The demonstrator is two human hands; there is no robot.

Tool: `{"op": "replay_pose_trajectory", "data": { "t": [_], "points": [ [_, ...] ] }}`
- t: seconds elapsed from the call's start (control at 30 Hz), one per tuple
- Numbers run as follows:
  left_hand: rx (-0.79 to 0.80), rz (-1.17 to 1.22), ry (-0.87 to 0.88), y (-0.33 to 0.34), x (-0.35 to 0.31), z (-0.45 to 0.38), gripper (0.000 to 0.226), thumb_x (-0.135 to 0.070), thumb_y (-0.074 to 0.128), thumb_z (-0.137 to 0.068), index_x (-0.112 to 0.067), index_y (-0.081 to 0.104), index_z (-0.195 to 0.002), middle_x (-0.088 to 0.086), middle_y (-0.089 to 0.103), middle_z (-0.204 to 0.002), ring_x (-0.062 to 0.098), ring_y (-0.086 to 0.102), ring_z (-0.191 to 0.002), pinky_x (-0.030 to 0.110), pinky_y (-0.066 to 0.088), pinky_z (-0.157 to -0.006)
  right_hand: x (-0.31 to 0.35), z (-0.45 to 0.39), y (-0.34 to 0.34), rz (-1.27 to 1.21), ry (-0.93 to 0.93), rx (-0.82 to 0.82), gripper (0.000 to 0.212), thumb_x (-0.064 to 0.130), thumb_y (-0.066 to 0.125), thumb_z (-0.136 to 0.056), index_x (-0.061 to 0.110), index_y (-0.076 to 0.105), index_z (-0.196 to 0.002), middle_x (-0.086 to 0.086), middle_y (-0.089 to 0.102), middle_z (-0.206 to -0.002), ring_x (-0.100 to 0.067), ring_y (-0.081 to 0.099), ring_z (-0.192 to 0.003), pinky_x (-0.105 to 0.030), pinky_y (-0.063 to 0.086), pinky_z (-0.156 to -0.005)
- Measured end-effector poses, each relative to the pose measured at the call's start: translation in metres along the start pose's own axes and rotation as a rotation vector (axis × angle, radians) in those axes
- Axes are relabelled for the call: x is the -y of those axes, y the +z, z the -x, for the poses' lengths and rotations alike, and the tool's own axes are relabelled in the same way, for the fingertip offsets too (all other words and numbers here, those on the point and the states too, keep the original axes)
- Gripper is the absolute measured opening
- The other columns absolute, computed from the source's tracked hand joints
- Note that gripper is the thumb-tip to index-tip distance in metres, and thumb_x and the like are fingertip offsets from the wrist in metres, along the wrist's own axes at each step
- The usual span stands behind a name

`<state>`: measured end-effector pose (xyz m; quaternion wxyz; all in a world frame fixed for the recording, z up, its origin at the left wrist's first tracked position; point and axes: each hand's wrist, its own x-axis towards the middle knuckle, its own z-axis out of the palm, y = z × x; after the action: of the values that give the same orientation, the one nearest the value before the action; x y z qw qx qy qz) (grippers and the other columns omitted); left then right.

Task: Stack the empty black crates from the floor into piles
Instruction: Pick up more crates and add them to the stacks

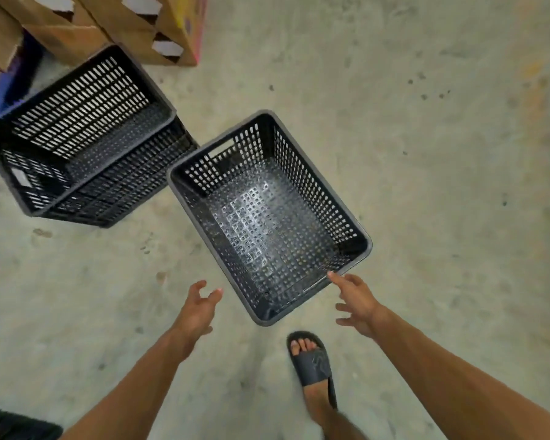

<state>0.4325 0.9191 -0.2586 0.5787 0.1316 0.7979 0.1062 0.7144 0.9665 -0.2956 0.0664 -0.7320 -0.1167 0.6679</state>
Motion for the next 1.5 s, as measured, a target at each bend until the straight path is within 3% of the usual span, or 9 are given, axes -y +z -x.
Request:
{"op": "replay_pose_trajectory", "data": {
  "t": [0.17, 0.33, 0.4, 0.53, 0.63, 0.77, 1.07, 1.23, 1.5],
  "points": [
    [-0.013, 0.147, -0.033, 0.033, 0.004, -0.092, 0.083, -0.043, 0.062, -0.088, -0.033, 0.008, -0.151, 0.010, 0.038, -0.151, 0.035, 0.050, -0.124, 0.049, 0.048, -0.094, -0.021, -0.085, 0.024, -0.257, -0.098, -0.104, 0.059, 0.037, 0.071, -0.085, 0.024, 0.025, -0.120, -0.012, 0.047, -0.136, -0.029, 0.060, -0.107, -0.050, 0.054, -0.083],
    [-0.136, 0.278, -0.007, 0.061, -0.002, -0.141, 0.037, -0.001, 0.058, -0.088, -0.023, 0.048, -0.116, 0.005, 0.065, -0.113, 0.016, 0.063, -0.082, 0.032, 0.050, -0.058, -0.032, -0.119, 0.025, -0.340, -0.119, -0.146, 0.053, 0.017, 0.064, -0.088, 0.025, 0.029, -0.127, -0.009, 0.063, -0.111, -0.026, 0.069, -0.087, -0.051, 0.057, -0.081],
    [-0.186, 0.338, -0.014, 0.069, -0.007, -0.139, 0.041, 0.013, 0.052, -0.082, -0.024, 0.051, -0.100, 0.001, 0.064, -0.099, 0.014, 0.060, -0.077, 0.028, 0.046, -0.054, -0.019, -0.115, 0.018, -0.291, -0.140, -0.107, 0.045, 0.008, 0.055, -0.090, 0.021, 0.038, -0.129, -0.009, 0.065, -0.114, -0.030, 0.069, -0.092, -0.052, 0.057, -0.081],
    [-0.183, 0.405, -0.013, 0.069, -0.025, -0.103, 0.050, 0.019, 0.050, -0.079, -0.020, 0.052, -0.109, -0.001, 0.060, -0.089, 0.017, 0.057, -0.077, 0.032, 0.050, -0.059, 0.013, -0.080, 0.003, -0.376, -0.144, -0.169, 0.031, -0.007, 0.046, -0.086, 0.009, 0.052, -0.111, -0.010, 0.066, -0.094, -0.024, 0.062, -0.075, -0.038, 0.053, -0.060],
    [-0.136, 0.421, 0.007, 0.060, -0.046, -0.052, 0.053, 0.020, 0.047, -0.077, -0.018, 0.054, -0.114, 0.005, 0.058, -0.090, 0.024, 0.055, -0.085, 0.041, 0.053, -0.074, 0.030, -0.032, -0.016, -0.388, -0.197, -0.170, 0.026, -0.006, 0.049, -0.085, 0.009, 0.055, -0.105, -0.008, 0.069, -0.089, -0.024, 0.065, -0.073, -0.036, 0.054, -0.058],
    [-0.107, 0.466, 0.063, 0.035, -0.061, 0.040, 0.052, 0.017, 0.050, -0.077, -0.020, 0.054, -0.112, 0.003, 0.063, -0.092, 0.021, 0.058, -0.080, 0.032, 0.050, -0.056, 0.046, 0.063, -0.034, -0.304, -0.313, -0.212, 0.027, 0.000, 0.054, -0.084, 0.004, 0.060, -0.111, -0.010, 0.073, -0.098, -0.024, 0.069, -0.076, -0.031, 0.056, -0.053],
    [-0.144, 0.558, 0.292, -0.074, -0.073, 0.280, 0.037, 0.012, 0.059, -0.074, -0.013, 0.057, -0.102, 0.007, 0.062, -0.081, 0.022, 0.057, -0.070, 0.031, 0.049, -0.055, 0.079, 0.327, -0.033, -0.076, -0.636, -0.095, 0.024, 0.008, 0.054, -0.086, 0.010, 0.061, -0.109, -0.010, 0.075, -0.103, -0.032, 0.074, -0.084, -0.045, 0.062, -0.068],
    [-0.368, 0.467, 0.473, -0.171, -0.032, 0.412, 0.050, -0.008, 0.076, -0.057, -0.013, 0.055, -0.102, 0.014, 0.066, -0.096, 0.026, 0.062, -0.080, 0.044, 0.056, -0.071, 0.071, 0.475, 0.007, -0.051, -0.814, 0.022, 0.033, 0.006, 0.054, -0.080, 0.012, 0.060, -0.112, -0.010, 0.073, -0.104, -0.033, 0.072, -0.092, -0.053, 0.061, -0.068],
    [-0.531, 0.551, 0.572, -0.313, 0.092, 0.559, 0.023, -0.020, 0.078, -0.052, -0.010, 0.066, -0.069, 0.000, 0.070, -0.054, 0.022, 0.070, -0.065, 0.033, 0.047, -0.064, 0.028, 0.646, 0.112, 0.174, -1.019, 0.203, 0.033, 0.009, 0.055, -0.078, 0.001, 0.059, -0.110, -0.022, 0.068, -0.107, -0.041, 0.071, -0.091, -0.058, 0.060, -0.071]
  ]
}}
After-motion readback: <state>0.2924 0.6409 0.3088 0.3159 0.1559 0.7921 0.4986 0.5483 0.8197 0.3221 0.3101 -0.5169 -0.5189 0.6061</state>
